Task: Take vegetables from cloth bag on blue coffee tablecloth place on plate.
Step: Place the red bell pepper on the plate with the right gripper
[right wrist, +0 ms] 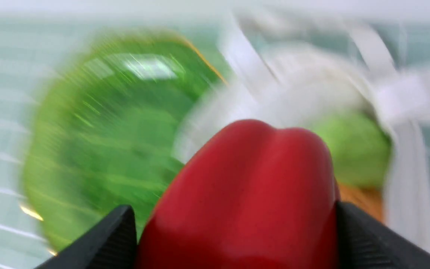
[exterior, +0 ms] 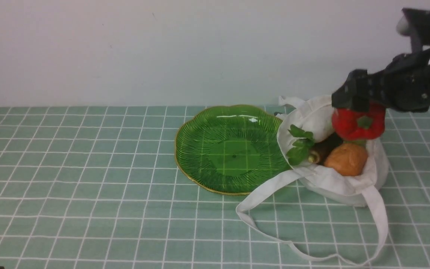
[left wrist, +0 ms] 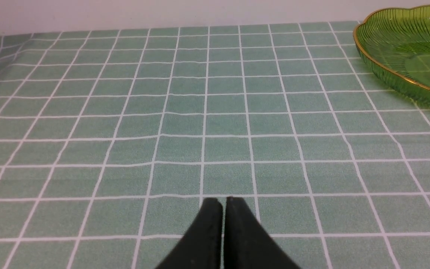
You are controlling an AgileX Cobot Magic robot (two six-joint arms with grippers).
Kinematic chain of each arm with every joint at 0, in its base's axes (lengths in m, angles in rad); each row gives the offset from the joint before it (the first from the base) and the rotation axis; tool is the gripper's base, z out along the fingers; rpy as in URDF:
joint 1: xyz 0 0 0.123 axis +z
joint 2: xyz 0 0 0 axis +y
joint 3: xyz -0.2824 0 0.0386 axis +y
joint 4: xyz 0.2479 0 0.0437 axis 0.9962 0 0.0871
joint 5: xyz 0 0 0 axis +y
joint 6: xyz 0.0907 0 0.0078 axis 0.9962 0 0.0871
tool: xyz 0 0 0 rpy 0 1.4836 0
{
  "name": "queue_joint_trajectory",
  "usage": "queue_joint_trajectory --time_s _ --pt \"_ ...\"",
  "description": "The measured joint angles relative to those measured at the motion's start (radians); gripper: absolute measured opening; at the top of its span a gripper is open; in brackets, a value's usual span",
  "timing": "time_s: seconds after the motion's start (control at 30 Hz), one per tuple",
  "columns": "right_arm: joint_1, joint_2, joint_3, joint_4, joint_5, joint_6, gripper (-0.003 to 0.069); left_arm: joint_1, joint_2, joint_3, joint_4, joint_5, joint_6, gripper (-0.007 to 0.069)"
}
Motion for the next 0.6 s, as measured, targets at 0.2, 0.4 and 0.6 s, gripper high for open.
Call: queue_joint_trajectory --time_s 0.2,0.4,0.6 --pt "0.147 0.048 0.0 0.138 -0.122 -0.119 0.0606 0.0 0.0 0.0 0.0 0.0 0.0 -0.0008" --pt "0.27 0.256 -0.063 0.168 -0.28 -0.187 0.0606 0.0 0.0 0.0 0.0 0.0 0.0 -0.0008" --pt "0.292 0.502 -0.251 0.172 -0.316 -0.221 0.0606 0.0 0.0 0.0 0.0 0.0 0.0 -0.0008"
